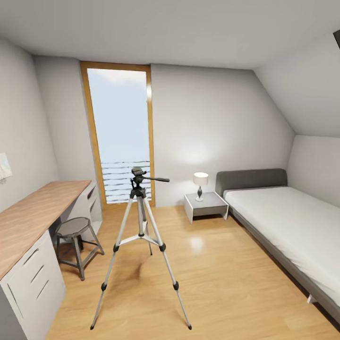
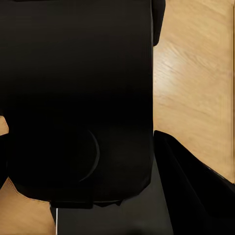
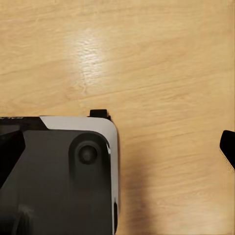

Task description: Attach the digital camera to the camera tripod in the bedroom.

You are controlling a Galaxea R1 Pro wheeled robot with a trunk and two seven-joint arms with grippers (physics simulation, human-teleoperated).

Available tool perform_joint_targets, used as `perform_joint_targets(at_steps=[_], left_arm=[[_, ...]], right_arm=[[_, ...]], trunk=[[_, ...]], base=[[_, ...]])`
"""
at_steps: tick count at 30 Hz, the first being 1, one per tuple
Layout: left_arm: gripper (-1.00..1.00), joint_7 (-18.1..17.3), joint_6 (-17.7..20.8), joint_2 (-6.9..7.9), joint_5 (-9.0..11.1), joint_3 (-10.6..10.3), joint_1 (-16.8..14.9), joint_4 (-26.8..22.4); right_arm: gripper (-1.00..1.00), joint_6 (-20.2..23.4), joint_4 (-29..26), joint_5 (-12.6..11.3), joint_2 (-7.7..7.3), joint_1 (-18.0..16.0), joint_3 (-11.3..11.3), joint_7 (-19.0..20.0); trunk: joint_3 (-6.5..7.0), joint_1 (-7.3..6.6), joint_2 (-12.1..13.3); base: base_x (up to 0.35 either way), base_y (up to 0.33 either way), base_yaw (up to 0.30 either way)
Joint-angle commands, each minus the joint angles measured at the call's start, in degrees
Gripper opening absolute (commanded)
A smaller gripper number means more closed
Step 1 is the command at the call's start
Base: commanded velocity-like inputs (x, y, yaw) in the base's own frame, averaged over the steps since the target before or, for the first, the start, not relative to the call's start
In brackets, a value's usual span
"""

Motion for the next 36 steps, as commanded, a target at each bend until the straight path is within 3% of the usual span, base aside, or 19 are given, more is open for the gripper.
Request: perform_joint_targets(at_steps=[1, 30, 36], left_arm=[[-1.0, 0.09, -0.09, -0.01, 0.33, -0.51, -0.01, -0.01], [-1.0, 0.09, -0.31, -0.01, 0.33, -0.51, -0.02, -0.01], [-1.0, 0.09, -0.58, -0.01, 0.33, -0.51, -0.02, -0.01]], right_arm=[[1.0, -0.27, 0.13, 0.62, -0.04, -0.05, -0.48, 0.16], [1.0, 0.19, 0.13, 0.68, 0.11, -0.06, -0.35, 0.12], [1.0, 0.11, 0.13, 0.68, -0.02, -0.04, -0.3, -0.25]], trunk=[[-0.02, 0.05, -0.03], [-0.02, 0.05, -0.03], [-0.02, 0.05, -0.03]], base=[[0.316, -0.092, 0.0], [0.307, -0.167, 0.001], [0.302, -0.174, 0.176]])
